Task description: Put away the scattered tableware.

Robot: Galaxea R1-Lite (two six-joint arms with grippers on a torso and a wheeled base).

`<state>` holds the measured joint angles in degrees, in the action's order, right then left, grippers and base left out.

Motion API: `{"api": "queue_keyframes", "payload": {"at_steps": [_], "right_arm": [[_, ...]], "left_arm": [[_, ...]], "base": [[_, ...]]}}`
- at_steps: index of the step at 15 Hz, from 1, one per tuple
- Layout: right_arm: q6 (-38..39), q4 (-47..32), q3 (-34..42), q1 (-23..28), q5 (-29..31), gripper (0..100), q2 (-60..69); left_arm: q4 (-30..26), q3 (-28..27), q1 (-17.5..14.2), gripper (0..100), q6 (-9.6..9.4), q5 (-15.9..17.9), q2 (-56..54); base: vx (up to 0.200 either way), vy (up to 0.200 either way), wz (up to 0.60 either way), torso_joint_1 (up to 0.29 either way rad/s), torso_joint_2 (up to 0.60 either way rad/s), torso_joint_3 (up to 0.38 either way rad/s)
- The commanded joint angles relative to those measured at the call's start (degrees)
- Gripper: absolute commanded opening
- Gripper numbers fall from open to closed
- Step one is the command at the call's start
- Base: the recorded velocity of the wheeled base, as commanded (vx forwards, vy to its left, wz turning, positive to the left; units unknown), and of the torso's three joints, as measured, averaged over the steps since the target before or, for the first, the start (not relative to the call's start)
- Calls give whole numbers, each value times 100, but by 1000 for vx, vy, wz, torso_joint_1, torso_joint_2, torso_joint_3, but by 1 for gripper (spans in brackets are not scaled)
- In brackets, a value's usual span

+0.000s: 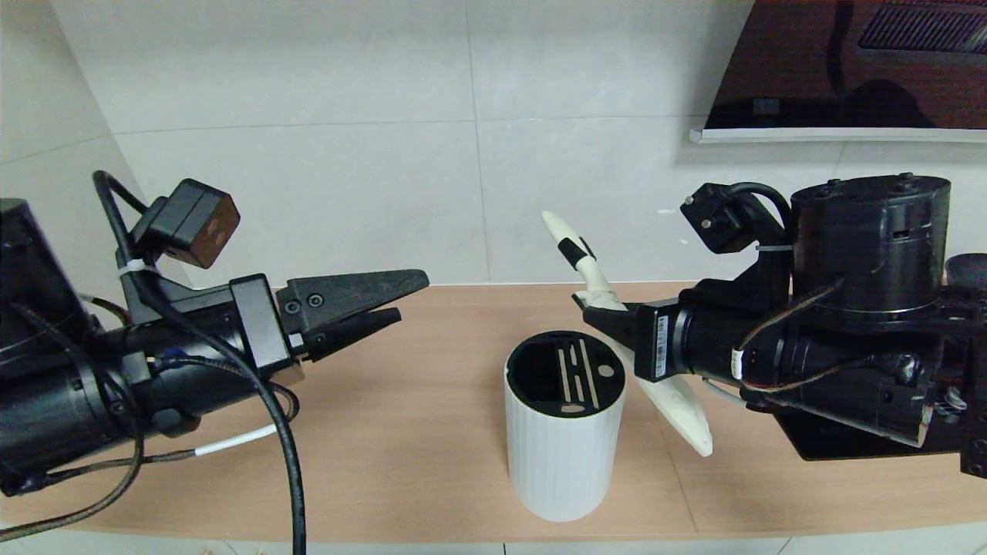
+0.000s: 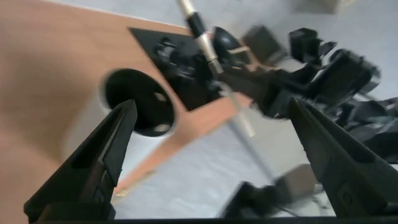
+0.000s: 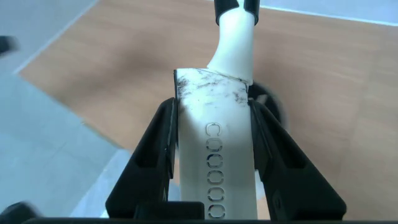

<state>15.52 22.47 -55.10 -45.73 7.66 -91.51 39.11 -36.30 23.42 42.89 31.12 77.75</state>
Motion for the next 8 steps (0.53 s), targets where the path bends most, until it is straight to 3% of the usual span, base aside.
{"api": "queue_keyframes", "payload": {"at_steps": [1,3,6,7,8], "right_arm": [[109,3,-1,-253,-1,0,-24],[197,21,8,-463,-1,0,-33],[355,30,8,-736,-1,0,-59],[364,30,17,-815,-1,0,-95],[382,30,26,-859,-1,0,-121]], "left_arm": [[97,0,242,100,211,-1,117],[308,9,462,100,466,-45,311],[1046,0,787,100,1099,-616,838],[1389,9,893,100,1240,-871,1093],[1556,9,963,100,1240,-1003,1269]], "base": [[0,0,0,0,0,0],[0,0,0,0,0,0],[0,0,0,0,0,0],[0,0,0,0,0,0],[0,0,0,0,0,0]]}}
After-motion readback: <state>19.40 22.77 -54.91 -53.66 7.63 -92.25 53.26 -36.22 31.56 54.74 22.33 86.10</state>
